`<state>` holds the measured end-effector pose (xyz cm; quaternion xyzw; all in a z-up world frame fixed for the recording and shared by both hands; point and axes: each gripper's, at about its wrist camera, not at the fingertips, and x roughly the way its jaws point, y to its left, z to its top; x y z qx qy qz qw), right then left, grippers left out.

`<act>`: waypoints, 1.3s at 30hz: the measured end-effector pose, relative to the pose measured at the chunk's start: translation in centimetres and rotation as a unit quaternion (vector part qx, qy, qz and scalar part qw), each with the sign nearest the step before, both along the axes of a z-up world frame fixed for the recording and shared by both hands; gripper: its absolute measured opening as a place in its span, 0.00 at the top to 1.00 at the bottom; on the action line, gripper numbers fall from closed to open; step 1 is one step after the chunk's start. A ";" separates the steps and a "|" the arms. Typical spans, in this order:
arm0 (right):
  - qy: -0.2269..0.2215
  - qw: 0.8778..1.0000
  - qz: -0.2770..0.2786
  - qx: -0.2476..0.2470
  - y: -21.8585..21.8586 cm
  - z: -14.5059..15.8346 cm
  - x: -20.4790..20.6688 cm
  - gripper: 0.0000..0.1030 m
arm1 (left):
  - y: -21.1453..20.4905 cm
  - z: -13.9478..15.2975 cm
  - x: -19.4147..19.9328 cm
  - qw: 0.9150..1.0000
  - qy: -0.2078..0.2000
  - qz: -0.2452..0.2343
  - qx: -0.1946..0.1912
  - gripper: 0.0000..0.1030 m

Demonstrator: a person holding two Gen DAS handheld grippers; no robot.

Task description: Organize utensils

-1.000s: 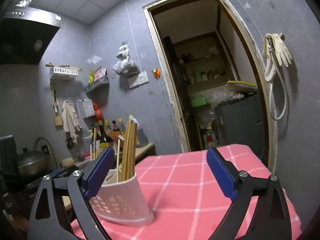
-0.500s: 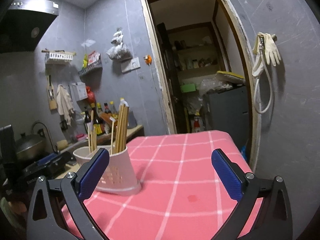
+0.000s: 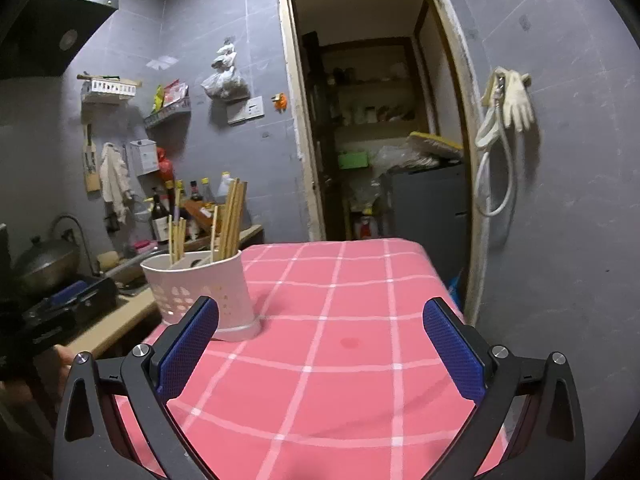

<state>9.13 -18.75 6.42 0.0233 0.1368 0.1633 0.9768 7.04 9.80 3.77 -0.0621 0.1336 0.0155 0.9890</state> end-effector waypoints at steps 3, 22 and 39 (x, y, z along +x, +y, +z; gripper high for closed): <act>-0.019 1.000 -0.020 -0.006 0.1 -0.6 -0.8 0.00 | -0.2 -0.6 -1.0 1.000 -0.005 0.010 0.001 0.04; -0.034 0.999 -0.040 -0.014 0.8 -2.6 -1.8 0.00 | -0.3 -2.7 -2.6 0.999 -0.013 0.036 0.013 0.03; -0.033 0.999 -0.039 -0.014 1.0 -2.6 -1.9 0.00 | -0.1 -2.9 -2.7 0.999 -0.014 0.039 0.011 0.03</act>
